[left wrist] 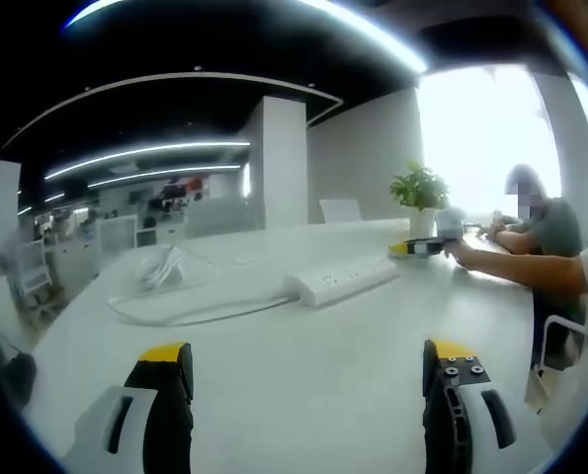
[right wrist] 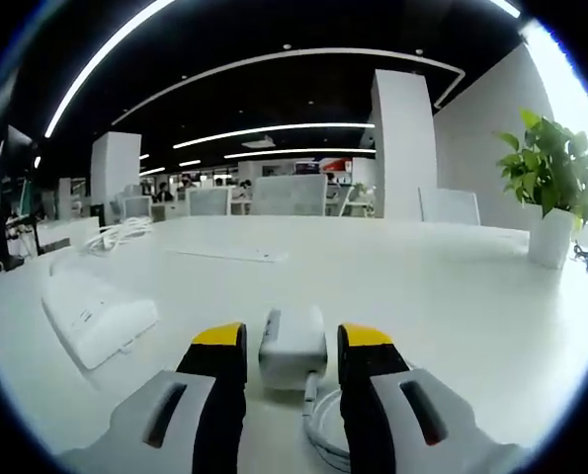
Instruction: Straighten the power strip on the desk, plug the charger into it
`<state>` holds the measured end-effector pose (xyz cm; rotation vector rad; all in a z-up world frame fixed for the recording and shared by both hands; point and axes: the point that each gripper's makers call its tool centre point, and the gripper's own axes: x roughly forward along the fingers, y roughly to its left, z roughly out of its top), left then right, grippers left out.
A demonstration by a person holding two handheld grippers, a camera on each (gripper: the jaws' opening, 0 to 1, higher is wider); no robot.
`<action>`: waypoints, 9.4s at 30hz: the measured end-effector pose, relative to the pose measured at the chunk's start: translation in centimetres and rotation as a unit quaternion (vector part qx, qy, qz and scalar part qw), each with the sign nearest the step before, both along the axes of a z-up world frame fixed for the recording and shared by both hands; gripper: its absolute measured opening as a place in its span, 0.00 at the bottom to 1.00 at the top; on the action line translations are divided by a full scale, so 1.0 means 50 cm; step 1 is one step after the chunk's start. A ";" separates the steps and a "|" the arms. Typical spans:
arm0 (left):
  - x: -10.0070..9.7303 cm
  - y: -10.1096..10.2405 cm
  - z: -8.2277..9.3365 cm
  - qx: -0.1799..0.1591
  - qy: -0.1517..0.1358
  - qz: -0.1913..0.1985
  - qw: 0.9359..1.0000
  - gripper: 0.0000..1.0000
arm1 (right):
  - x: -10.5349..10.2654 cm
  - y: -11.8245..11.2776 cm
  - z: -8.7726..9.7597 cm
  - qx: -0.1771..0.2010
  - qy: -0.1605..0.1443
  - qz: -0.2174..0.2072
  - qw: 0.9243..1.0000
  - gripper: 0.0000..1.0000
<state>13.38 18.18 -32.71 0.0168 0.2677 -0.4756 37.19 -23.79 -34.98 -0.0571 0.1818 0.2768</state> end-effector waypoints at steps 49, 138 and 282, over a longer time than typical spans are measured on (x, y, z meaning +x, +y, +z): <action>-0.001 0.002 0.003 0.000 -0.004 0.003 1.000 0.99 | 0.000 -0.006 -0.014 -0.023 0.046 -0.007 0.999 0.25; 0.009 0.010 -0.004 0.011 -0.018 0.020 1.000 0.99 | -0.042 0.031 0.129 -0.043 0.012 0.029 0.999 0.24; 0.013 0.025 -0.011 -0.005 -0.035 0.040 0.999 0.99 | -0.153 0.265 0.170 -0.345 0.043 0.243 0.905 0.24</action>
